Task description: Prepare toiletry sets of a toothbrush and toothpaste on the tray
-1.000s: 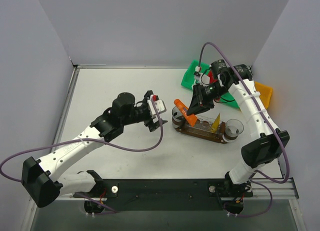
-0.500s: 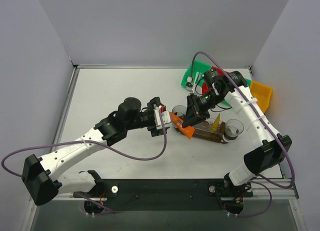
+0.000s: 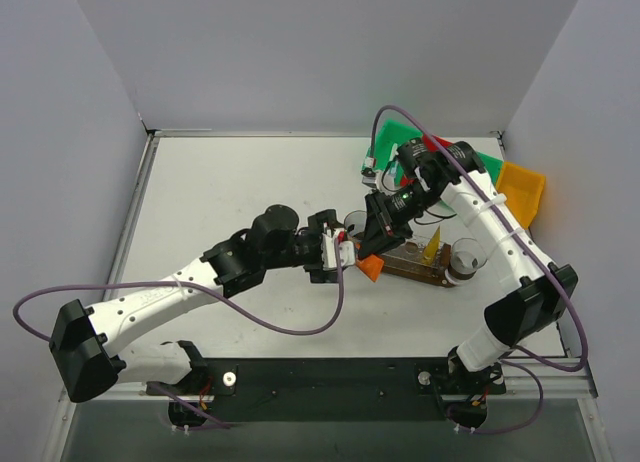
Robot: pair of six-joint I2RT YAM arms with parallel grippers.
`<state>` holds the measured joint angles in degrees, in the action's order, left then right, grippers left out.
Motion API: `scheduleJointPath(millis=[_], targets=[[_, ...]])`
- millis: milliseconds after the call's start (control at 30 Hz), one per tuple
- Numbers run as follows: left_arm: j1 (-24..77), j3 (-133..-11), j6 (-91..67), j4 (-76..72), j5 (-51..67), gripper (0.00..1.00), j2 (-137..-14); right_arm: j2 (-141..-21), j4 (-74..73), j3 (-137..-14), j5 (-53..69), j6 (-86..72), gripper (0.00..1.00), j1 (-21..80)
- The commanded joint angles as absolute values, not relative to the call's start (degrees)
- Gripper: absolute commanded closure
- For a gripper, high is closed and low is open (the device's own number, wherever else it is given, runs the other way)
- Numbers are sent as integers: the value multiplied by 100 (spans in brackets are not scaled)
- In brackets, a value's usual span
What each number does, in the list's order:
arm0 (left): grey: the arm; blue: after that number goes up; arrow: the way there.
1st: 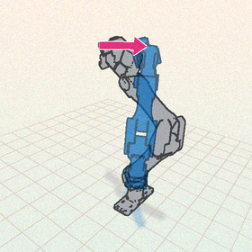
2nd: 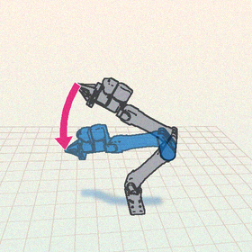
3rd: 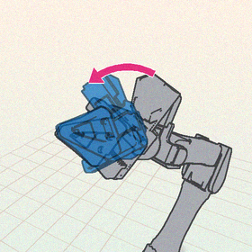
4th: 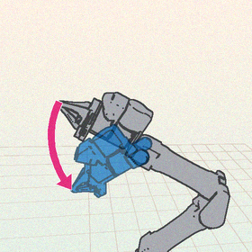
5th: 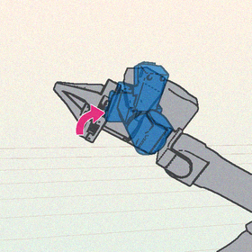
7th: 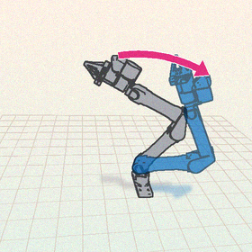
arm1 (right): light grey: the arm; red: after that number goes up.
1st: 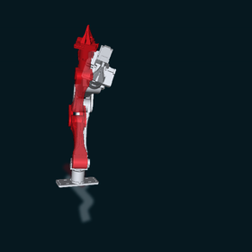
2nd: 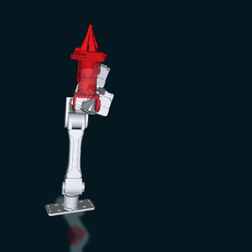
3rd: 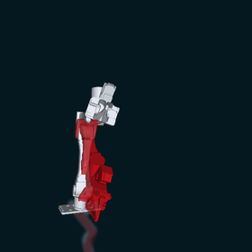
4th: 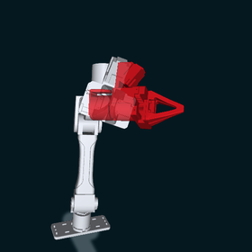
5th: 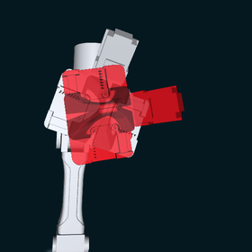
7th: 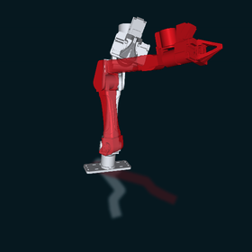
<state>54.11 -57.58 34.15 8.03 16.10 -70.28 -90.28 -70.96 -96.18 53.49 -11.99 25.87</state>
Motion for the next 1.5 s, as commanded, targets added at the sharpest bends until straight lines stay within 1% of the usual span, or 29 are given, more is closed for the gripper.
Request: scheduleJointPath(millis=[0,33,67,133,167,367,400,500,533,600,633,700,733,767,867,900,933,1000,1100,1133,1233,1333,1467], targets=[[5519,-5845,3551,747,1512,11,-7049,-9114,-7321,-9826,5660,-1204,100,2681],[5546,-5845,3559,747,1494,14,-7058,-9132,-7330,-9835,5660,-1222,100,2715],[5563,-5845,3533,730,1477,20,-7075,-9132,-7321,-9835,5660,-1213,100,2716],[5599,-5845,3516,712,1424,25,-7075,-9141,-7321,-9835,5660,-1222,100,2716],[5633,-5845,3516,695,1406,30,-7084,-9141,-7330,-9844,5651,-1222,100,2725],[5730,-5836,3524,694,1178,42,-7093,-9219,-7347,-9966,5537,-1318,100,2733],[5739,-5827,3524,694,1160,48,-7084,-9228,-7348,-10054,5511,-1371,100,2733],[5774,-5810,3516,677,1064,57,-7075,-9290,-7348,-10160,5406,-1424,100,2742],[5783,-5792,3507,659,1037,62,-7075,-9299,-7339,-10169,5388,-1433,100,2733],[5774,-5783,3463,624,967,65,-7093,-9325,-7348,-10169,5388,-1441,100,2733],[5774,-5766,3437,607,941,70,-7093,-9343,-7339,-10186,5335,-1441,100,2733],[5783,-5757,3305,545,870,75,-7102,-9343,-7330,-10204,5300,-1450,100,2725],[5775,-5757,3226,510,861,79,-7102,-9343,-7330,-10239,5221,-1459,100,2725],[5774,-5748,3060,475,835,86,-7110,-9351,-7330,-10265,5160,-1468,100,2716],[5766,-5809,2840,492,756,94,-7137,-9360,-7252,-10388,4906,-1608,89,2672],[5757,-5827,2795,510,686,94,-7154,-9343,-7207,-10397,4852,-1661,77,2654],[5748,-5853,2743,527,668,96,-7163,-9291,-7137,-10406,4799,-1722,70,2628],[5722,-5906,2576,580,607,96,-7189,-9211,-6822,-10363,4641,-1994,62,2523],[5564,-5924,2347,598,510,97,-7207,-8922,-6058,-10030,4579,-2556,59,2268],[5503,-5941,2277,598,571,98,-7216,-8747,-5629,-9924,4562,-2688,59,2198],[5099,-6108,1743,764,938,100,-7277,-8413,-5003,-9616,4316,-3005,57,2022],[4703,-6310,1355,826,1326,100,-7365,-8201,-4774,-9501,3973,-3041,55,2021],[4544,-6398,1003,844,1573,100,-7444,-8025,-4571,-9501,3508,-3120,53,2153]])
